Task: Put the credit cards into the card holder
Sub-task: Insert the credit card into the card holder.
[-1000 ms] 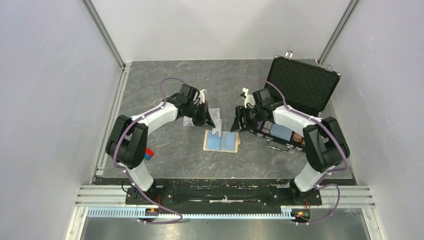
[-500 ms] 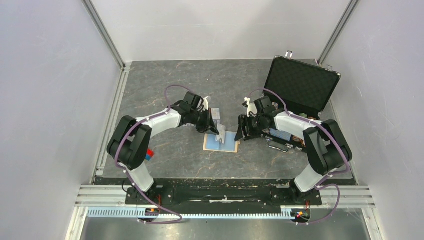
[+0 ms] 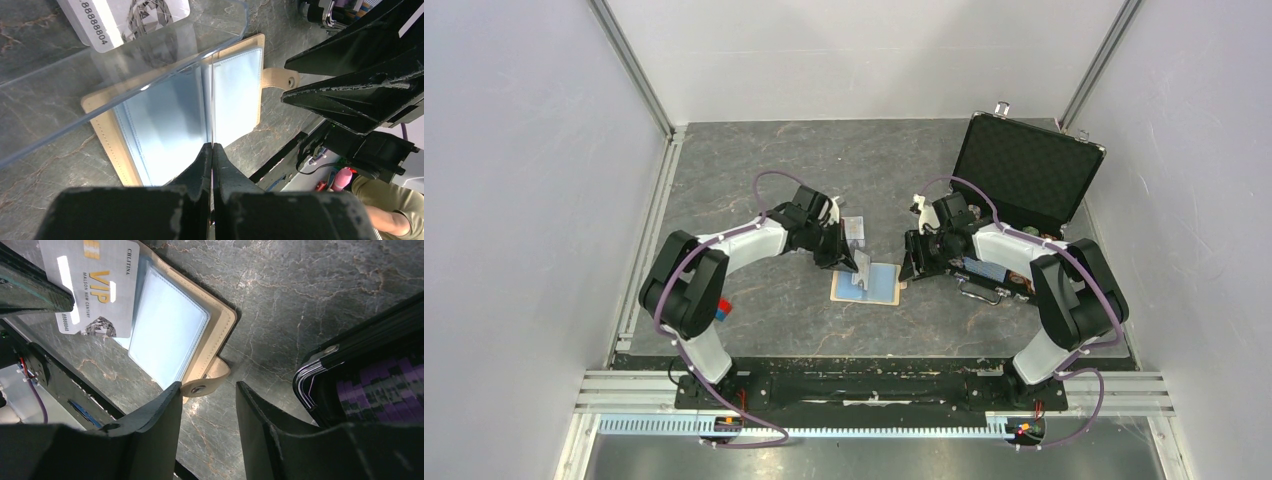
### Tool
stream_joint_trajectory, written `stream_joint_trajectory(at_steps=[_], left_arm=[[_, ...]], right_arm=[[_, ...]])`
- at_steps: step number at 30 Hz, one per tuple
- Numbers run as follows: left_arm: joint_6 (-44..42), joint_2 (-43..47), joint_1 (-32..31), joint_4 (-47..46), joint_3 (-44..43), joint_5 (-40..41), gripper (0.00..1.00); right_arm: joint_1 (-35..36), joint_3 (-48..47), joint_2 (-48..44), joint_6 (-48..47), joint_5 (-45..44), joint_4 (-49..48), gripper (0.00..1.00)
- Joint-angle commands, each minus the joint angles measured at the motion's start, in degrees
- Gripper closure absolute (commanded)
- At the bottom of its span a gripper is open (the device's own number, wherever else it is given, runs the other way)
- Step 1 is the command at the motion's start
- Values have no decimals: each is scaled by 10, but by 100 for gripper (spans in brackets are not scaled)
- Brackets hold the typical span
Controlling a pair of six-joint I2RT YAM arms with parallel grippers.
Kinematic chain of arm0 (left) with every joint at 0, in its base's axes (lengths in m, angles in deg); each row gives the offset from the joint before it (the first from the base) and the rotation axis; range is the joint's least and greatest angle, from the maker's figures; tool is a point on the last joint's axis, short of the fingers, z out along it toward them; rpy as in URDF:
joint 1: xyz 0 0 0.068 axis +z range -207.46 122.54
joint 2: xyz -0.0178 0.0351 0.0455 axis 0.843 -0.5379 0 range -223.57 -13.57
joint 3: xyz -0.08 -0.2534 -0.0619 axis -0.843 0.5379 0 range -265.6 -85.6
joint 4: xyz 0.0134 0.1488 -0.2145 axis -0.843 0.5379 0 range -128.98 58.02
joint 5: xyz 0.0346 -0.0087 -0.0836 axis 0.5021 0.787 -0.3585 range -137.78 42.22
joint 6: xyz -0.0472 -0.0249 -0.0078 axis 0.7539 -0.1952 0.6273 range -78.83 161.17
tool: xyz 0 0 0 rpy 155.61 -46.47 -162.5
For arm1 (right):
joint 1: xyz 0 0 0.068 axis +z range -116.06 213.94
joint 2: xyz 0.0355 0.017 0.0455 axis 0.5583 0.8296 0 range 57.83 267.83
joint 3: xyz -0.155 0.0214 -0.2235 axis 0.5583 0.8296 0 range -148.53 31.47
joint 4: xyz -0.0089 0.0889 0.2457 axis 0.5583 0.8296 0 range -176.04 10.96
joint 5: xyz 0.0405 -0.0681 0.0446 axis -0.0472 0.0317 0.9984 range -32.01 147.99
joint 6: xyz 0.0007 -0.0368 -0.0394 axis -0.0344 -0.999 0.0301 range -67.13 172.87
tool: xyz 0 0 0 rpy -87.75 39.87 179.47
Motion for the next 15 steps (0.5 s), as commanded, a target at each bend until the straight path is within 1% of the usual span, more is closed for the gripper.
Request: stream_joint_trajectory(at_steps=[1,6,13,15], left_arm=[[2,-15,-9,-8,-13,-6,98],[3,-27,-13,-8,-16,-13,98],[6,-42,-14,-9,-22,-24,98],[10,-44,-14,-14,-19,-29,98]], right_arm=[[-2,-1,5,-9,-7,-7,56],[-2,1,6,-5,-7,-9,65],[-1,10,5,4,-3,-17,74],[-1,13,6,6,-1,-21,78]])
